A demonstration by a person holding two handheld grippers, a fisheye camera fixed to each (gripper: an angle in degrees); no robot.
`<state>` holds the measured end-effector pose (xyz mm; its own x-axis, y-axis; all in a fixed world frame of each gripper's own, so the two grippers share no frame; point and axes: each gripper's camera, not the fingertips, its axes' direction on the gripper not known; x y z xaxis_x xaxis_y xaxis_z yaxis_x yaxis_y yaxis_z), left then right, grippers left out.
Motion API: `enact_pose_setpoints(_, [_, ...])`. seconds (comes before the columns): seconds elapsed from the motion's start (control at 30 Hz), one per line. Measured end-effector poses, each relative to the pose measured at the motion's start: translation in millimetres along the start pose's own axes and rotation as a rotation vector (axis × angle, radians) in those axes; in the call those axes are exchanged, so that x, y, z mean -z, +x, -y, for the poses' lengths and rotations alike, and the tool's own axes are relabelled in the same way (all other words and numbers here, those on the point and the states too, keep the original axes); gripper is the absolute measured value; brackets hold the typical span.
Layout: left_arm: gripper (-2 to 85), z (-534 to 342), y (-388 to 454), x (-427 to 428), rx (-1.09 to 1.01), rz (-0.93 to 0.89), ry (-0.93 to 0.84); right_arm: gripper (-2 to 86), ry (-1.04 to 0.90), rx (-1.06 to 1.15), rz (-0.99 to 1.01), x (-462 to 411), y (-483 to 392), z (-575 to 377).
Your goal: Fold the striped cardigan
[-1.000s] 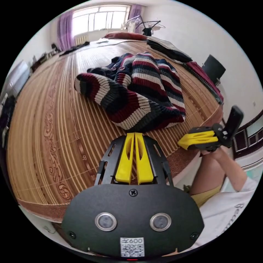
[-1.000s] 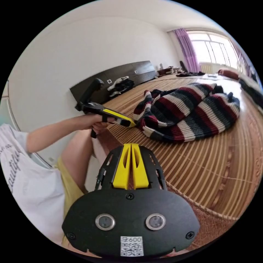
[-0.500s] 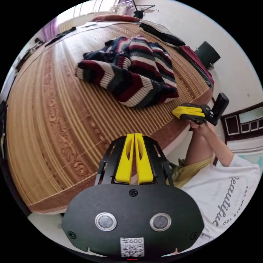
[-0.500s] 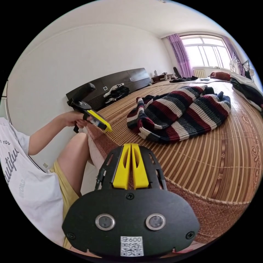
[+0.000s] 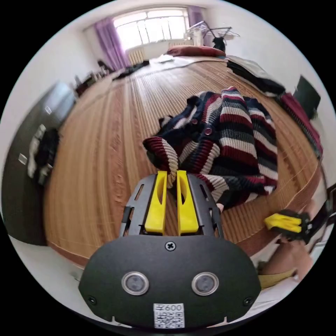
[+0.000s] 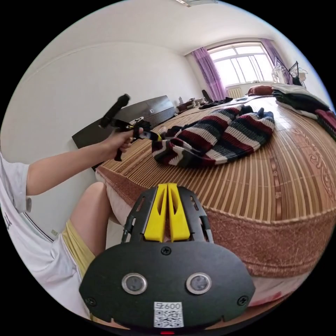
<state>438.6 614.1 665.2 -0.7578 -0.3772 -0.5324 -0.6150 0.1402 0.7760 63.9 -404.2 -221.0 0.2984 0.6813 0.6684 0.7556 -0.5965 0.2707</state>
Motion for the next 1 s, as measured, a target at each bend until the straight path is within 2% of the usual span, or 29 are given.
enact_pose_setpoints(0.07, [2.1,-18,-22,50,0.018,0.065,0.139,-0.8,-0.034,-0.053,-0.071,0,-18,11])
enact_pose_setpoints(0.17, [1.1,-64,-122,115,0.306,-0.059,0.310,-0.7,-0.140,0.044,-0.201,-14,-62,44])
enact_pose_setpoints(0.2, [0.8,-100,-162,131,0.471,-0.091,0.401,-0.7,-0.129,0.071,-0.214,-13,-73,50])
enact_pose_setpoints(0.27, [0.6,-147,-199,126,0.573,-0.152,0.402,-0.3,-0.027,0.116,-0.259,-4,-106,77])
enact_pose_setpoints(0.3, [0.5,-161,-208,105,0.474,-0.177,0.235,-0.1,-0.002,0.130,-0.262,-2,-113,84])
enact_pose_setpoints(0.33, [0.4,-179,-208,84,0.393,-0.117,0.044,0.4,0.045,0.190,-0.261,2,-127,98])
enact_pose_setpoints(0.4, [0.4,-228,-194,79,0.359,0.086,-0.003,2.9,0.090,0.345,-0.306,-2,-145,119])
enact_pose_setpoints(0.43, [0.4,-245,-187,82,0.348,0.121,0.025,7.6,0.074,0.460,-0.366,-14,-150,134])
enact_pose_setpoints(0.5, [0.5,-302,-153,92,0.276,0.125,0.124,9.7,-0.119,0.710,-0.417,-53,-148,148])
enact_pose_setpoints(0.53, [0.5,-323,-134,92,0.237,0.124,0.122,8.8,-0.374,0.881,-0.431,-92,-136,147])
enact_pose_setpoints(0.57, [0.5,-332,-123,91,0.211,0.126,0.115,7.2,-0.633,0.930,-0.464,-133,-114,141])
enact_pose_setpoints(0.6, [0.6,-347,-99,89,0.134,0.144,0.106,6.0,-0.708,0.925,-0.449,-144,-105,139])
enact_pose_setpoints(0.63, [0.7,-353,-86,88,0.086,0.169,0.106,3.4,-0.603,0.894,-0.331,-132,-102,151])
enact_pose_setpoints(0.67, [0.7,-364,-61,86,-0.002,0.242,0.111,1.5,-0.563,0.834,-0.337,-131,-96,161])
enact_pose_setpoints(0.73, [0.8,-378,-25,82,-0.070,0.371,0.139,0.0,-0.648,0.751,-0.463,-151,-81,164])
enact_pose_setpoints(0.8, [0.8,-381,-8,79,-0.120,0.356,0.150,-0.4,-0.577,0.754,-0.465,-144,-84,166])
enact_pose_setpoints(0.87, [0.8,-381,0,82,-0.101,0.309,0.185,-0.4,-0.510,0.794,-0.451,-131,-88,164])
enact_pose_setpoints(0.93, [0.8,-386,2,92,-0.024,0.278,0.317,0.1,-0.548,0.794,-0.596,-140,-76,160])
enact_pose_setpoints(1.0, [0.8,-391,0,96,0.065,0.264,0.433,0.8,-0.524,0.745,-0.609,-142,-57,155])
